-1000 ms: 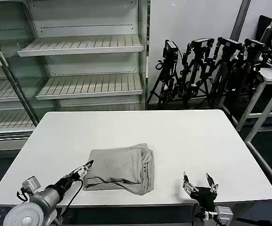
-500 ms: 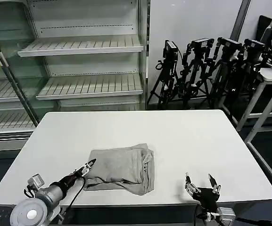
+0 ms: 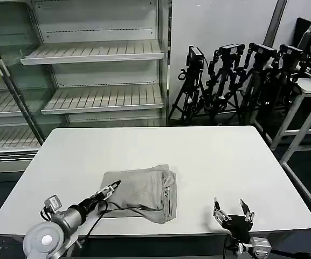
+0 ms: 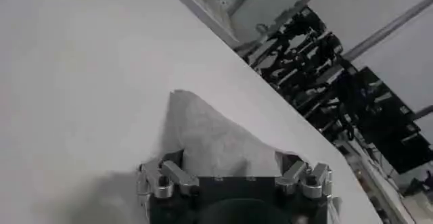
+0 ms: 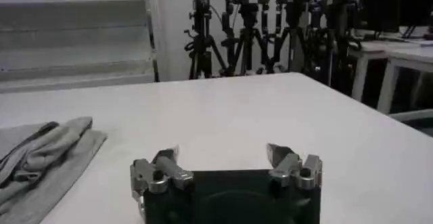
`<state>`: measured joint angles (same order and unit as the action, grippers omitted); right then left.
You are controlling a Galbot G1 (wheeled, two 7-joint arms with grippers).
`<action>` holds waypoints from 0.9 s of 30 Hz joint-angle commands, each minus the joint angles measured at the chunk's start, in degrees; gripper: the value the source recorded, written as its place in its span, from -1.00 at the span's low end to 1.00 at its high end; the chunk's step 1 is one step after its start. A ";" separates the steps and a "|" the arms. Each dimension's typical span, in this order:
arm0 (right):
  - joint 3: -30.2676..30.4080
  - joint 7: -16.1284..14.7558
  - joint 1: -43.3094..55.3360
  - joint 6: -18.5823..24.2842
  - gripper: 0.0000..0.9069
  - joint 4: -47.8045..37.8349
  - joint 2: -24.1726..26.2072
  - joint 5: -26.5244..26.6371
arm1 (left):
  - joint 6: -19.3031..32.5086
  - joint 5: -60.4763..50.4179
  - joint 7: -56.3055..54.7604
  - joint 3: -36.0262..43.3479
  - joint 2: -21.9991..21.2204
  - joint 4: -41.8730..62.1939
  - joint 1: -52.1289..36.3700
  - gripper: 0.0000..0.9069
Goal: Fold and organize the clothes.
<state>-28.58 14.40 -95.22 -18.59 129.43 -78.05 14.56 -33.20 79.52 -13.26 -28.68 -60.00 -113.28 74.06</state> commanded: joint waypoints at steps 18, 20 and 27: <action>-0.22 0.16 0.17 -0.35 1.00 0.49 -0.57 0.05 | -0.02 0.04 3.20 1.89 1.37 1.17 -2.16 -0.87; -0.24 0.16 0.10 -0.38 1.00 0.65 -0.60 0.04 | 0.00 0.76 3.17 1.33 1.36 0.73 -1.95 -0.87; -0.38 0.23 -0.13 -0.40 1.00 1.30 -0.54 0.18 | 0.03 2.94 3.19 -1.20 1.13 -1.20 -0.46 -0.84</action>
<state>-28.93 14.60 -95.33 -18.99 130.52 -78.59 14.69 -33.30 80.79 -10.39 -28.19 -58.92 -113.46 73.20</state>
